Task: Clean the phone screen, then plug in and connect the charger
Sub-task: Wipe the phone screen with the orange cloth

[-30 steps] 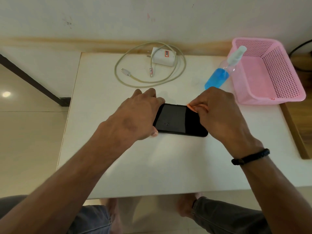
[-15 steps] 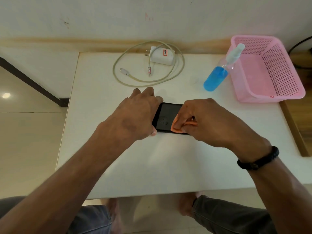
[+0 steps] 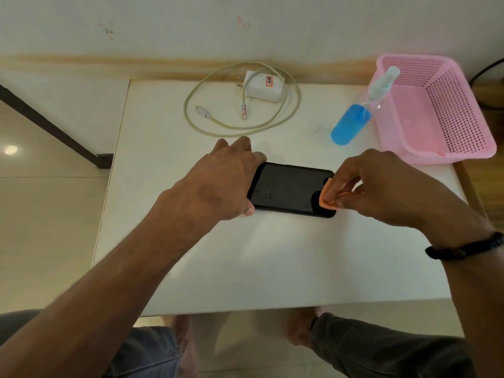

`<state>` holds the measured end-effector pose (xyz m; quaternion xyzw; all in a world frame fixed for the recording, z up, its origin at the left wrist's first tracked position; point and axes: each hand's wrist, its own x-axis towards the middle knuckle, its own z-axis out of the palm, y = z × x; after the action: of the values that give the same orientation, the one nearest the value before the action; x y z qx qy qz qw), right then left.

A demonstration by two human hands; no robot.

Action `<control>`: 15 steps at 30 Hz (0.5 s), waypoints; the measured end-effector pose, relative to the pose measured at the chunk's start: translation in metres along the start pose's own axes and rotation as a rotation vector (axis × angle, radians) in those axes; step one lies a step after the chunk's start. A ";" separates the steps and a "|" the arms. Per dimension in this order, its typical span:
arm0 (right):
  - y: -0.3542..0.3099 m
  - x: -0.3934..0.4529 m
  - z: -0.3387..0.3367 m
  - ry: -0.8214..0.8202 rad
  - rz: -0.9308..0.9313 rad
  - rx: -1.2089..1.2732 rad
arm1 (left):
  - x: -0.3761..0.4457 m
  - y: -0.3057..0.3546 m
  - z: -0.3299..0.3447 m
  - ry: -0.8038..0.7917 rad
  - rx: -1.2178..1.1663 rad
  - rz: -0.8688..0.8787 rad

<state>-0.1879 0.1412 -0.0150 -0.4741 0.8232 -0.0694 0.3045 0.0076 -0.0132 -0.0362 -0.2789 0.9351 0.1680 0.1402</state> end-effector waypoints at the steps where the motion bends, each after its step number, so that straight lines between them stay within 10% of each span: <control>1: 0.001 0.002 0.001 0.035 0.005 -0.002 | 0.000 0.000 0.000 0.001 0.001 -0.001; 15: -0.039 0.017 0.036 0.388 -0.085 0.071 | 0.000 0.001 0.000 0.019 0.000 -0.021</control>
<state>-0.1453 0.1120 -0.0354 -0.4751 0.8427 -0.2014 0.1533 0.0068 -0.0122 -0.0355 -0.2901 0.9334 0.1639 0.1330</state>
